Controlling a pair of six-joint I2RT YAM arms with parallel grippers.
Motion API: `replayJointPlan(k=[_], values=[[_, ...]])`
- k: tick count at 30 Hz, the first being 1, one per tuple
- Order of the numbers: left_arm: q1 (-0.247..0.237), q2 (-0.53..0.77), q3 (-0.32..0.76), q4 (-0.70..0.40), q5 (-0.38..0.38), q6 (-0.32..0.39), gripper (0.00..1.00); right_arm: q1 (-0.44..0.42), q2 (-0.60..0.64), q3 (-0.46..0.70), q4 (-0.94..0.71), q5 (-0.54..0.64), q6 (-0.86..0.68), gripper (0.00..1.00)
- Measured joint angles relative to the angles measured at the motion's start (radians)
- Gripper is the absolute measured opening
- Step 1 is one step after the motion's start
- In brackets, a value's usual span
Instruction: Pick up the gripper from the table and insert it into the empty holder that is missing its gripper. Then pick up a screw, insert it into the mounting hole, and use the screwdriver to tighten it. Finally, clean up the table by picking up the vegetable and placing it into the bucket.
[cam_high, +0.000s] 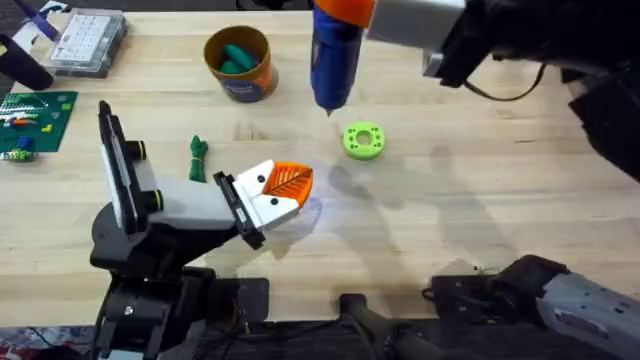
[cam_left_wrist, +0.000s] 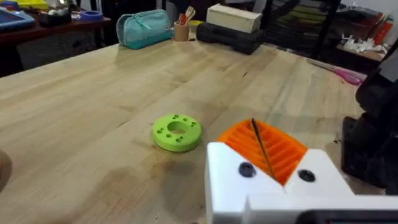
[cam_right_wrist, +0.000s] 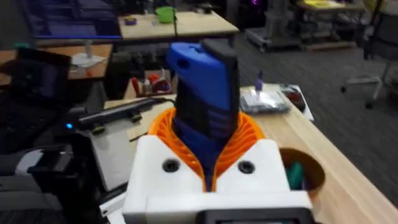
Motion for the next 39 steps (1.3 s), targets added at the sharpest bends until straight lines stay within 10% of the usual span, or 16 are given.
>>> replayJointPlan(k=[11,23,39], values=[[0.000,0.000,0.000,0.000,0.000,0.000,0.018,0.000,0.164,0.204,0.082,-0.230,0.039,0.038],[0.000,0.000,0.000,0.000,0.000,0.000,0.018,-0.001,0.317,0.243,0.578,-0.348,0.305,0.038],[0.000,0.000,0.000,0.000,0.000,0.000,0.019,0.095,0.427,0.243,0.591,-0.418,0.383,0.038]])
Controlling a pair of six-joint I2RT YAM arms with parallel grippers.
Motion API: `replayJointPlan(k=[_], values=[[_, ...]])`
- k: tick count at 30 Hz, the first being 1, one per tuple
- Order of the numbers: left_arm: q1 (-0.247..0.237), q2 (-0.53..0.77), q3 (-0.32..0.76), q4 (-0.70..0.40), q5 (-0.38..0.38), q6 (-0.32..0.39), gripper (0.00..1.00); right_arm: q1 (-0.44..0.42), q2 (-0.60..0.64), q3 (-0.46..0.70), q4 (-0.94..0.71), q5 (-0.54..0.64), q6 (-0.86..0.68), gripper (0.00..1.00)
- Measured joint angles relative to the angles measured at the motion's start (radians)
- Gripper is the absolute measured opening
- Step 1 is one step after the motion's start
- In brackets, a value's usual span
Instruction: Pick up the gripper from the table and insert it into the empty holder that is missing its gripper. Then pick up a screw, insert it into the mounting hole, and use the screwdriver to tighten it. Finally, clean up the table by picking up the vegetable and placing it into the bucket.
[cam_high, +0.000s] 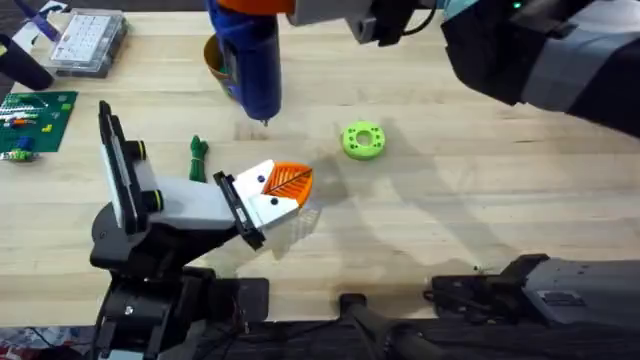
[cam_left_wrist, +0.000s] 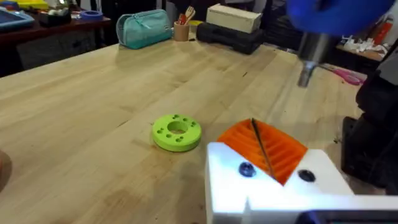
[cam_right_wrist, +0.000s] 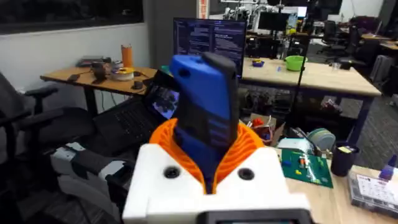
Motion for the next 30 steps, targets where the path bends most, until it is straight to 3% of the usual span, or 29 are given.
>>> replayJointPlan(k=[5,14,30], values=[[0.000,0.000,0.000,0.000,0.000,0.000,0.018,0.017,0.000,-0.010,0.057,0.001,-0.006,0.039],[0.000,0.000,0.000,0.000,0.000,0.000,0.018,0.049,0.000,-0.130,0.182,0.013,0.048,0.040],[0.000,0.000,0.000,0.000,0.000,0.000,0.018,0.085,0.000,-0.134,0.192,0.023,0.066,0.039]])
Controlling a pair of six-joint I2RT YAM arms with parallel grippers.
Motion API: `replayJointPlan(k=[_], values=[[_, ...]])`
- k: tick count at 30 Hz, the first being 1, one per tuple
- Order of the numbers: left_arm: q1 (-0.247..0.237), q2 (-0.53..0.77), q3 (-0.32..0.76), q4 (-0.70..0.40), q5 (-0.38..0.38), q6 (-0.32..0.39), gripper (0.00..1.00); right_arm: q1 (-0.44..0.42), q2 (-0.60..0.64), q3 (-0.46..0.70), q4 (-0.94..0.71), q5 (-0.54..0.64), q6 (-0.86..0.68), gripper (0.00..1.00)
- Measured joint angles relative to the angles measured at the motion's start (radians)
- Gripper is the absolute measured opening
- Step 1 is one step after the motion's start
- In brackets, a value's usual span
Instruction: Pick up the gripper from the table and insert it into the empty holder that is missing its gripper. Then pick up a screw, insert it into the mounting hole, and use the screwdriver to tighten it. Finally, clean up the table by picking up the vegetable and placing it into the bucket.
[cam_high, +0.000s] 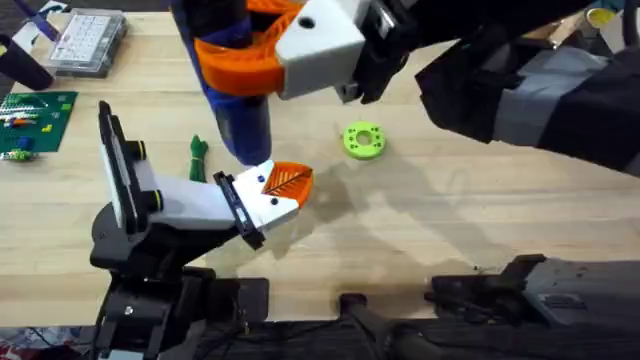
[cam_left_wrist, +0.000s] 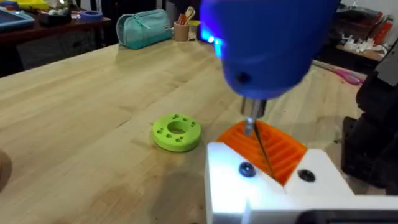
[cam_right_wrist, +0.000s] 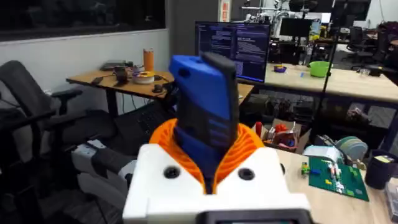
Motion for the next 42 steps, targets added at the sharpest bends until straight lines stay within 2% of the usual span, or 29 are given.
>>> replayJointPlan(k=[33,42], values=[[0.000,0.000,0.000,0.000,0.000,0.000,0.018,0.004,0.078,-0.001,-0.040,0.035,-0.055,0.040],[0.000,0.000,0.000,0.000,0.000,0.000,0.018,0.009,0.078,-0.034,-0.024,0.038,-0.055,0.038]])
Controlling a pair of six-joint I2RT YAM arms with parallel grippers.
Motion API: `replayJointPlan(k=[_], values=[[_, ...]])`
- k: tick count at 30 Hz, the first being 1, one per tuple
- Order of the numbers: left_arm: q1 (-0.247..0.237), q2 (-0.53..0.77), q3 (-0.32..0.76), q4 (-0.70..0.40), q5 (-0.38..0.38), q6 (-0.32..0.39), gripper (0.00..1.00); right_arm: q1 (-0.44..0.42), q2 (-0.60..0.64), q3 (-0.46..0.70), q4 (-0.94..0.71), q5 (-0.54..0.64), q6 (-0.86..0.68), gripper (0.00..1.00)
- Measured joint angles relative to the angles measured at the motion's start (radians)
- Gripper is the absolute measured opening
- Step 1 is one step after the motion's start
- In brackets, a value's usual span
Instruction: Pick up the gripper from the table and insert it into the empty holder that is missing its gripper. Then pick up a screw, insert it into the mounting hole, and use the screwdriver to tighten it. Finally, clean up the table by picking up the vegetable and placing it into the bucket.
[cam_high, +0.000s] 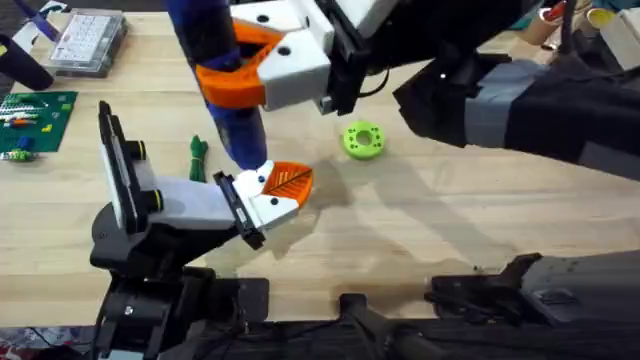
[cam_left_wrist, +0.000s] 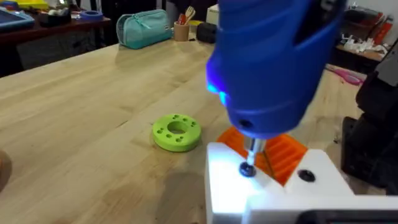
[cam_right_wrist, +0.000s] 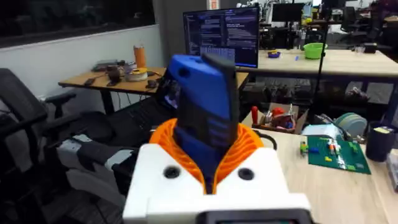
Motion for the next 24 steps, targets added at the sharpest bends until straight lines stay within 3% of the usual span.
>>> replayJointPlan(k=[24], values=[[0.000,0.000,0.000,0.000,0.000,0.000,0.018,0.006,0.000,-0.022,-0.015,0.000,-0.024,0.038]])
